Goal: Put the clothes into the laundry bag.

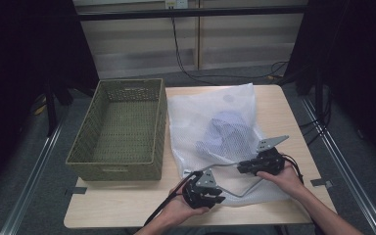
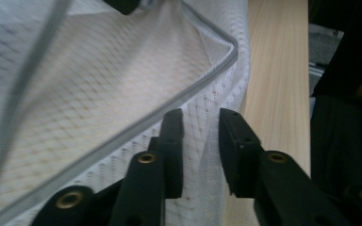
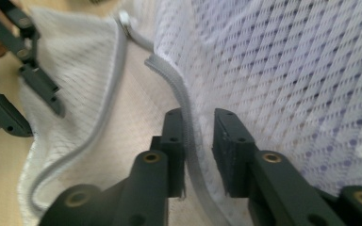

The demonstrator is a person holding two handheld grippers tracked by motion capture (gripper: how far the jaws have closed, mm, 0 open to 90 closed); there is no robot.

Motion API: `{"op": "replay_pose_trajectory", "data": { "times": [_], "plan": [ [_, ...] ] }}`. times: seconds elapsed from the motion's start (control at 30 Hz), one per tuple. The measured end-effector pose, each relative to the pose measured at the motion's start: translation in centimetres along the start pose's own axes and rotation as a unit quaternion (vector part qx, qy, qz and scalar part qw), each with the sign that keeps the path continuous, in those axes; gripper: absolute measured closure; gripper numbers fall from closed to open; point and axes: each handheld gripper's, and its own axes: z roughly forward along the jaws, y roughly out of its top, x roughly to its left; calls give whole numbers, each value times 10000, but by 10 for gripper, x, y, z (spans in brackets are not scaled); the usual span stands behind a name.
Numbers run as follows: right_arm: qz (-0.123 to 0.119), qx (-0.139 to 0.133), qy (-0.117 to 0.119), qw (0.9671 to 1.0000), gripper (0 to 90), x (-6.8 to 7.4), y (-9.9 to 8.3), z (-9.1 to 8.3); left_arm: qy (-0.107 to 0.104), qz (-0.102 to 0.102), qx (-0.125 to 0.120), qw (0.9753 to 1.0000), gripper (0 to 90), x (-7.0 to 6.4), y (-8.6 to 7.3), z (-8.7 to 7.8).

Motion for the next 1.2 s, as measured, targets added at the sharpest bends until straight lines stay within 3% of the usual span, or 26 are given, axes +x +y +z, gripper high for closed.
{"op": "replay_pose_trajectory", "data": {
  "times": [0.1,0.3,0.43,0.53,0.63,0.67,0.7,0.77,0.8,0.87,0.97,1.1,1.2],
  "plan": [
    [95,-383,108,9992,640,4,3,-16,267,-177,-265,9991,595,7,0,-21],
    [196,-715,-77,9972,562,8,3,-40,581,-456,-420,9964,464,22,-10,-51],
    [325,-738,-226,9965,640,6,-7,-53,810,-539,-501,9940,441,26,-19,-68],
    [416,-708,-321,9961,669,4,-16,-61,854,-607,-518,9931,464,29,-25,-73],
    [616,-704,-509,9943,740,-2,-34,-74,785,-886,-632,9910,527,36,-31,-70],
    [671,-697,-542,9938,763,-4,-39,-77,973,-908,-435,9901,566,39,-30,-64],
    [717,-704,-567,9933,790,-5,-43,-79,994,-961,-372,9897,598,41,-30,-61],
    [745,-672,-600,9931,813,-6,-46,-80,1026,-949,-349,9896,641,42,-29,-58],
    [792,-611,-666,9927,849,-9,-51,-79,1115,-922,-294,9890,716,46,-28,-54],
    [799,-573,-674,9929,864,-10,-52,-79,1130,-924,-282,9889,771,47,-28,-52],
    [850,-436,-740,9927,888,-14,-54,-75,1140,-800,-71,9902,796,48,-28,-43],
    [893,-33,-855,9923,896,-20,-58,-63,1138,-724,278,9905,806,46,-38,-30],
    [890,72,-877,9921,895,-21,-59,-60,1160,-672,363,9903,806,46,-39,-31]
  ]
}}
